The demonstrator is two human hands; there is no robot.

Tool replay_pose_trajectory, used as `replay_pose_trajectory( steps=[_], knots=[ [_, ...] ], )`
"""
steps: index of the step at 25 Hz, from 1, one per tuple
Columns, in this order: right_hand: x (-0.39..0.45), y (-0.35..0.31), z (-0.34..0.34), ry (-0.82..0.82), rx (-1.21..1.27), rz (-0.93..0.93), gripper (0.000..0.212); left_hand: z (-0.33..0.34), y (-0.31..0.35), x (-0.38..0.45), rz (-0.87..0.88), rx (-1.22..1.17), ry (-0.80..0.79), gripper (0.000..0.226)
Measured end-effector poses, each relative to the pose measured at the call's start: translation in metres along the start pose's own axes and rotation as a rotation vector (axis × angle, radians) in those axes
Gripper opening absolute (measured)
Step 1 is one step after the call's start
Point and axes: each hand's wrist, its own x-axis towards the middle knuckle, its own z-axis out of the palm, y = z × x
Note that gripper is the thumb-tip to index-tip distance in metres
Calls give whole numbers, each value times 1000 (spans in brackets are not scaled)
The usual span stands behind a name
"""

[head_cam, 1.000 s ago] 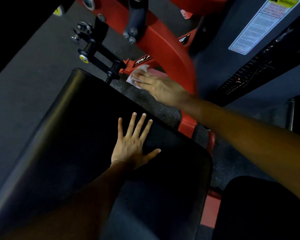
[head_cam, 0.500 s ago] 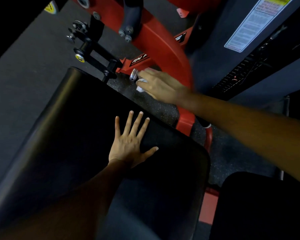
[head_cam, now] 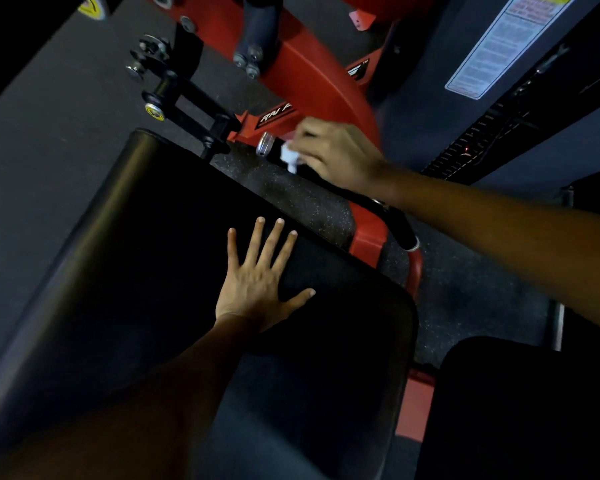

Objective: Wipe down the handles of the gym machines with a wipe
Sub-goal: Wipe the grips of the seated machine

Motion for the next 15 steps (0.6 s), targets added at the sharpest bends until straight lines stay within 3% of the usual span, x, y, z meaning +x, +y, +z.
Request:
replay_pose_trajectory(
  steps=[2, 8, 10, 13, 15],
  knots=[
    [16, -6, 3, -39, 105, 134, 17, 0, 0, 0, -3, 6, 2, 94],
    [-53, 10, -19, -230, 41, -36, 26, 1, -1, -1, 6, 0, 6, 94],
    [-51, 15, -28, -290, 13, -7, 15, 1, 0, -1, 6, -6, 8, 94],
    [-3, 11, -21, -104, 66, 160, 13, 1, 0, -1, 4, -1, 8, 94],
    [23, 3, -9, -21, 107, 171, 17, 1, 0, -1, 1, 3, 11, 94]
  ],
)
